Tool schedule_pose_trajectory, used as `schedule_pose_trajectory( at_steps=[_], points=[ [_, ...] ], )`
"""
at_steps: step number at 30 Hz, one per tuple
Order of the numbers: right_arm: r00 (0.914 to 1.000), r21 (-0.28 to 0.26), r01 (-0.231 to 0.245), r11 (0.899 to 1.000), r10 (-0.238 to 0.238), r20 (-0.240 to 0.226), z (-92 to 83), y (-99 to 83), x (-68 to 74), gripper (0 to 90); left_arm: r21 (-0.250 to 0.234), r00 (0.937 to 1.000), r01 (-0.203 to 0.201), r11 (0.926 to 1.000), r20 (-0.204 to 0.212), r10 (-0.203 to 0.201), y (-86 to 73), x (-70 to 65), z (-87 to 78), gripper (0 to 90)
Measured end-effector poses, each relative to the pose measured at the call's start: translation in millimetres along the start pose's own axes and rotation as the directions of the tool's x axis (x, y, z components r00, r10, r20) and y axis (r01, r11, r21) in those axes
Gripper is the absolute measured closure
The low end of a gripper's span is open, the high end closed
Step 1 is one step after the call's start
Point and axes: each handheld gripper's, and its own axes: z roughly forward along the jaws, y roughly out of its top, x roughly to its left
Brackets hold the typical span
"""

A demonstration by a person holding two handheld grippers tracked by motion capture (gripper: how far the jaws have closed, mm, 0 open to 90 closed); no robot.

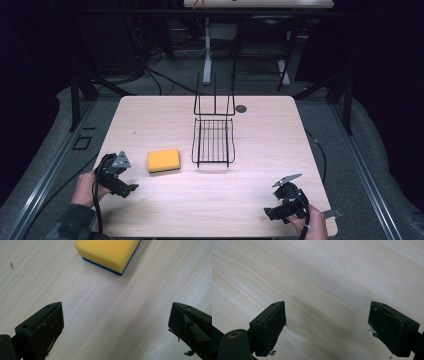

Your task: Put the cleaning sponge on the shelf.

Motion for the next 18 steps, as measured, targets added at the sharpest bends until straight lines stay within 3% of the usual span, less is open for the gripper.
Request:
schedule_pose_trajectory(
  at_steps=[5, 18],
  points=[
    [1.0, 0.007, -0.004, 1.0, 0.004, 0.0, 0.7, 0.2, 0.5, 14.2, -0.003, 0.9997, 0.024, 0.9997, 0.003, -0.024, -1.7, 3.3, -0.3, 0.2],
    [1.0, 0.001, 0.0, 1.0, 0.0, -0.001, 0.5, 0.4, 0.5, 14.2, -0.003, 0.9998, -0.007, 1.0, 0.019, 0.007, 7.6, 2.5, -1.6, 0.3]
  ],
)
